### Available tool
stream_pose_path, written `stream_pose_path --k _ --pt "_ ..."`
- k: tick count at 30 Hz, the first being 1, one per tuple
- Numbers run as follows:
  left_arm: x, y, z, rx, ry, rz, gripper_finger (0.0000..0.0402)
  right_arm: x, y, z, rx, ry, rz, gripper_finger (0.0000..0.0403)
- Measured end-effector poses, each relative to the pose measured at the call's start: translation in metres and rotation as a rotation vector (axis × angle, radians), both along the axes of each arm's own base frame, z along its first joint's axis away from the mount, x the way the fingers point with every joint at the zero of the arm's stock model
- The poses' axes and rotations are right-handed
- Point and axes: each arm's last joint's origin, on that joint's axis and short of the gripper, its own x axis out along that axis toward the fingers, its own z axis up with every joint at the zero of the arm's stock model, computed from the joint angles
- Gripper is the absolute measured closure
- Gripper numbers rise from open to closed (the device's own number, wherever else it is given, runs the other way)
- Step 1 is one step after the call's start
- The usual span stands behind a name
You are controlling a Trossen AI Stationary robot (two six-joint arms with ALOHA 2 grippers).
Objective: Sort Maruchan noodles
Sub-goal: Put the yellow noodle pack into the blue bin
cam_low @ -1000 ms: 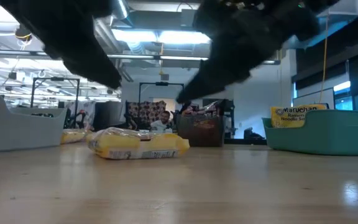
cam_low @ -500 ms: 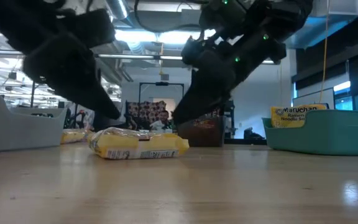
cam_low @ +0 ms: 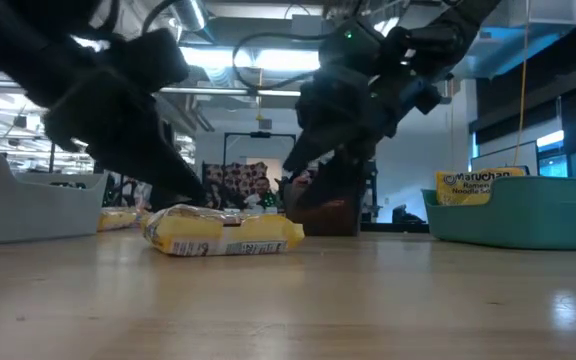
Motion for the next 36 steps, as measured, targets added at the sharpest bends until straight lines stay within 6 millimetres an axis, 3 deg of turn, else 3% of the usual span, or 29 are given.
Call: stream_pose_path --k 7,15,24,30,36 --pt "-0.012 -0.002 -0.012 -0.035 0.006 -0.017 0.02 0.012 -0.001 -0.02 0.168 0.005 -0.097 0.0071" --pt "-0.021 -0.004 -0.019 -0.016 0.015 -0.012 0.02 0.018 -0.001 -0.042 0.233 0.036 -0.146 0.0071" --pt "-0.02 -0.003 -0.019 0.018 0.01 -0.008 0.02 0.046 0.009 -0.056 0.291 0.045 -0.136 0.0071" --pt "-0.02 -0.003 -0.019 0.024 0.005 -0.001 0.02 0.065 0.021 -0.055 0.3 0.04 -0.095 0.0071" --pt "-0.02 -0.003 -0.019 0.02 0.005 -0.003 0.02 0.069 0.029 -0.051 0.273 0.017 -0.067 0.0087"
